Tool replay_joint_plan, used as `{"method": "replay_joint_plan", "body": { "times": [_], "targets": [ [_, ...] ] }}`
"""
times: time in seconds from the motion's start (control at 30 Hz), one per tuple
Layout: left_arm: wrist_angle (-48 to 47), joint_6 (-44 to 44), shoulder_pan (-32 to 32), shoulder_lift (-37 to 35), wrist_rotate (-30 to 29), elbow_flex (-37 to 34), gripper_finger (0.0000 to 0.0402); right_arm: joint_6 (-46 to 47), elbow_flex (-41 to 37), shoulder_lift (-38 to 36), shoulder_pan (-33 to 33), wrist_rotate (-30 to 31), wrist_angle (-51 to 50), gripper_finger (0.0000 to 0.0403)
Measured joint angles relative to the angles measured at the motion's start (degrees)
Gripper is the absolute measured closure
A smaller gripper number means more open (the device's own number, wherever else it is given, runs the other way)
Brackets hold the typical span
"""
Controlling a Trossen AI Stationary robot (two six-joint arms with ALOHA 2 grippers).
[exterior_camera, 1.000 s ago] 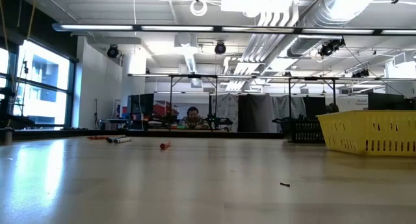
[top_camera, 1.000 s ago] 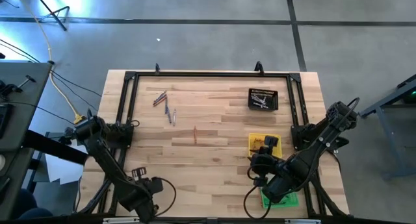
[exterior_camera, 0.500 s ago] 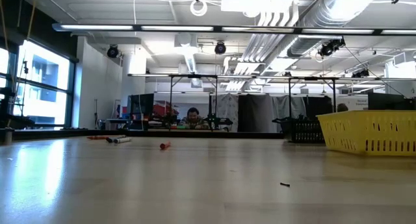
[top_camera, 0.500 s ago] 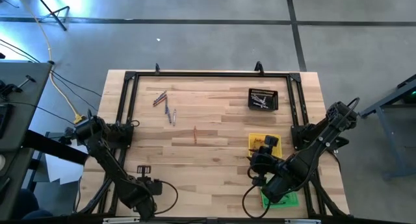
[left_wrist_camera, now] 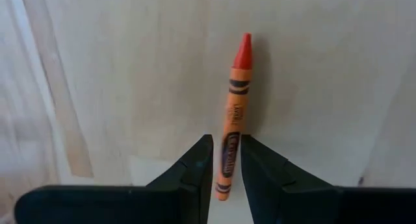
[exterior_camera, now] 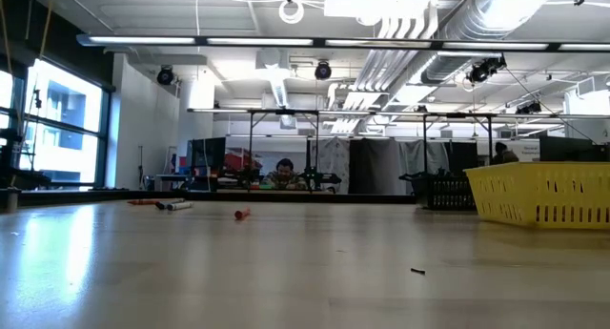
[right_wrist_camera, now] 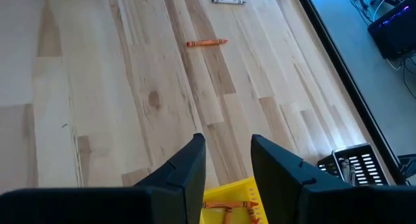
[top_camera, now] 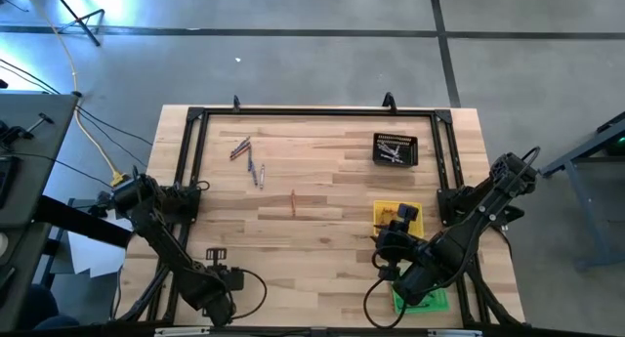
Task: Sort crayons
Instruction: Put the orange crayon into the yellow basket
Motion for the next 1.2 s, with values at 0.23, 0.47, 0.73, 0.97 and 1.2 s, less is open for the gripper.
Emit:
{"method": "replay_joint_plan", "body": {
  "times": [0.23,0.47,0.73,0.97,1.2],
  "targets": [
    [6.28,-0.68,0.07,-0.50,1.88,-3.53,0.0336,0.00,0.00,0.00,0.00,-0.66,0.25,0.0286],
    [6.80,-6.63,0.16,-0.46,2.09,-4.88,0.0337,-0.14,0.00,0.00,0.00,-0.99,0.27,0.0286],
    [7.37,-9.10,1.78,-0.42,7.10,-4.86,0.0393,-0.17,0.00,0.00,0.00,-1.50,0.08,0.0286],
    [10.88,-9.60,3.61,-4.07,9.85,-5.11,0.0400,-0.19,0.00,0.00,0.00,-3.40,-1.12,0.0286],
    [12.11,-10.49,3.99,-9.92,1.50,-4.90,0.0401,0.01,0.00,0.02,0.00,-5.63,-3.89,0.0286]
  ]
}}
